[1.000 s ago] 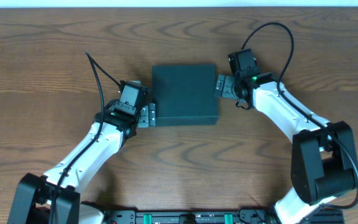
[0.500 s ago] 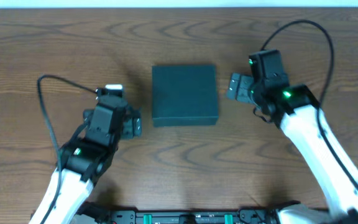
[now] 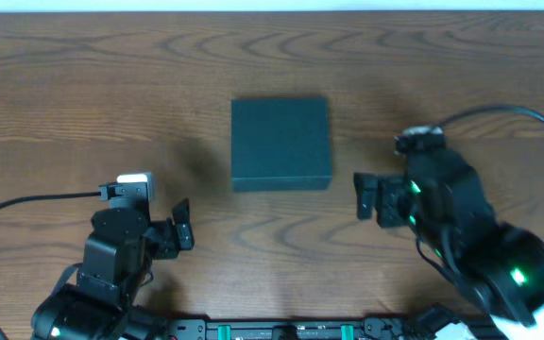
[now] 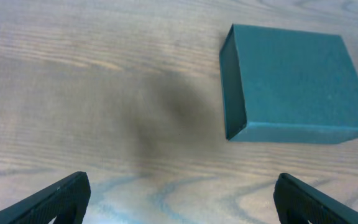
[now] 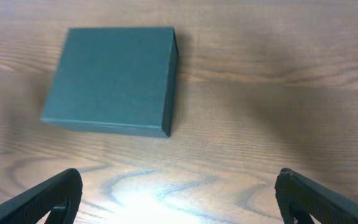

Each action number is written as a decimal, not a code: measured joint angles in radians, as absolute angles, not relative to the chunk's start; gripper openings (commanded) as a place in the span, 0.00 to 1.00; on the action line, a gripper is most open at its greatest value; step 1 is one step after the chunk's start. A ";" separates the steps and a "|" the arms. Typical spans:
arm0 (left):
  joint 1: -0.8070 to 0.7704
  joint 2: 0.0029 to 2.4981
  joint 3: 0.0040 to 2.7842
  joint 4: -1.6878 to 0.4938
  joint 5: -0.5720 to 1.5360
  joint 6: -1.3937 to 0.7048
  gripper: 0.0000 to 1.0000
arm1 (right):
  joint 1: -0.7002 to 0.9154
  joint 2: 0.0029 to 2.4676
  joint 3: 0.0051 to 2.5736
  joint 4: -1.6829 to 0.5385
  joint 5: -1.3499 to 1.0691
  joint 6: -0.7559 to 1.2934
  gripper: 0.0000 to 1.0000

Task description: Pack container

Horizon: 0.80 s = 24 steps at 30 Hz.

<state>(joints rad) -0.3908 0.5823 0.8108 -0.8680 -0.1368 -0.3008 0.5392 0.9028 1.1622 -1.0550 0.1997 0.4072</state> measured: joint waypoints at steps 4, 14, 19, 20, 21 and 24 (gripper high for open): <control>-0.391 0.583 0.811 -0.920 -0.134 -0.322 0.95 | 0.542 0.805 1.162 -1.067 0.191 0.408 0.99; -0.391 0.582 0.811 -0.940 -0.134 -0.337 0.95 | 0.542 0.792 1.162 -1.069 0.175 0.408 0.99; -0.391 0.582 0.811 -0.940 -0.134 -0.337 0.95 | 0.542 0.792 1.162 -1.101 0.189 0.408 0.99; -0.391 0.582 0.811 -0.940 -0.134 -0.337 0.95 | 0.542 0.792 1.162 -1.127 0.188 0.408 0.99; -0.391 0.582 0.811 -0.940 -0.134 -0.337 0.95 | 0.542 0.792 1.162 -1.168 0.188 0.408 0.99; -0.391 0.582 0.811 -0.942 -0.134 -0.337 0.96 | 0.542 0.783 1.161 -1.273 0.183 0.409 0.99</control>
